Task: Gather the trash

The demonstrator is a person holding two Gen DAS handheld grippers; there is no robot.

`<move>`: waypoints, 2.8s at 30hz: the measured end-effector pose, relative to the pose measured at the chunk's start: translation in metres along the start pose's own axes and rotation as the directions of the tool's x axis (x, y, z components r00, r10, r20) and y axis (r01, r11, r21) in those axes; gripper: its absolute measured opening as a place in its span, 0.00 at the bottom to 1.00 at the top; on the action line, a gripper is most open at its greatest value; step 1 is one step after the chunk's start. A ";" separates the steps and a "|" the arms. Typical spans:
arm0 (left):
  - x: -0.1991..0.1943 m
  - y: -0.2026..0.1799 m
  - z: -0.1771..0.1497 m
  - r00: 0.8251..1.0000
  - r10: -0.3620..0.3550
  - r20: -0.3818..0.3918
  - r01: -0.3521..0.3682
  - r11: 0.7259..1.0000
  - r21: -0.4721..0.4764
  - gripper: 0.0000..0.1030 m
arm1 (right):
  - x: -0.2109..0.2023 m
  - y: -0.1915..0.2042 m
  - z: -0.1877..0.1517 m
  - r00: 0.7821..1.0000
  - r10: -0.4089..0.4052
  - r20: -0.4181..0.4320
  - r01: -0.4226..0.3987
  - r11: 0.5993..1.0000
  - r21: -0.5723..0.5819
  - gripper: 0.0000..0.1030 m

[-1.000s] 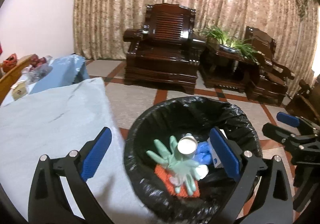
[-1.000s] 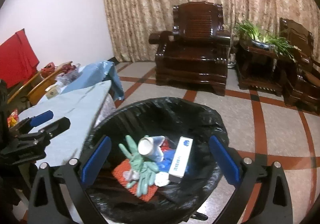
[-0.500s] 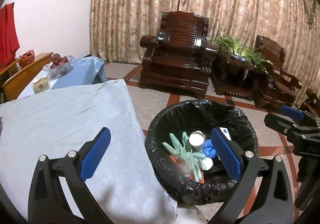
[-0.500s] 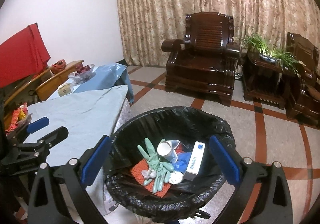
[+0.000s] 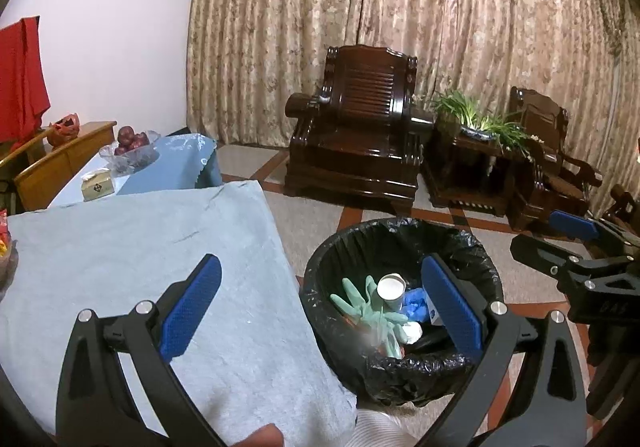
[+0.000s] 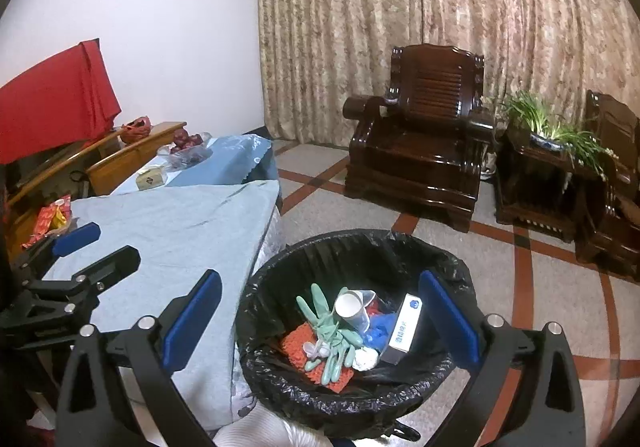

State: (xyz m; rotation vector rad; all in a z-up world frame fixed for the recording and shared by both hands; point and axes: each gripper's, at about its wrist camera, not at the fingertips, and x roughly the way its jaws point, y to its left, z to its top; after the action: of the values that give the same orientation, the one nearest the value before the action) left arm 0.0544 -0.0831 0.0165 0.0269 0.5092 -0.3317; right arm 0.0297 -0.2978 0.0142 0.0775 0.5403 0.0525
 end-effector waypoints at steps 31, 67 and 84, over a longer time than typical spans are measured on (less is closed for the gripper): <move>-0.025 0.006 0.003 0.999 0.015 0.042 -0.015 1.000 -0.003 0.95 | -0.011 0.013 0.005 1.000 0.015 0.028 -0.014 1.000 -0.023 0.94; -0.025 0.004 0.003 0.999 0.016 0.040 -0.016 1.000 -0.001 0.95 | -0.010 0.013 0.004 1.000 0.015 0.025 -0.015 1.000 -0.023 0.94; -0.025 0.004 0.004 0.999 0.016 0.040 -0.016 1.000 -0.002 0.95 | -0.010 0.014 0.004 1.000 0.015 0.024 -0.015 1.000 -0.024 0.94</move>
State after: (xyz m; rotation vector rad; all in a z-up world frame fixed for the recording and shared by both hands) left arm 0.0366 -0.0723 0.0318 0.0226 0.4696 -0.3158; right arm 0.0225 -0.2851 0.0236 0.0592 0.5148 0.0723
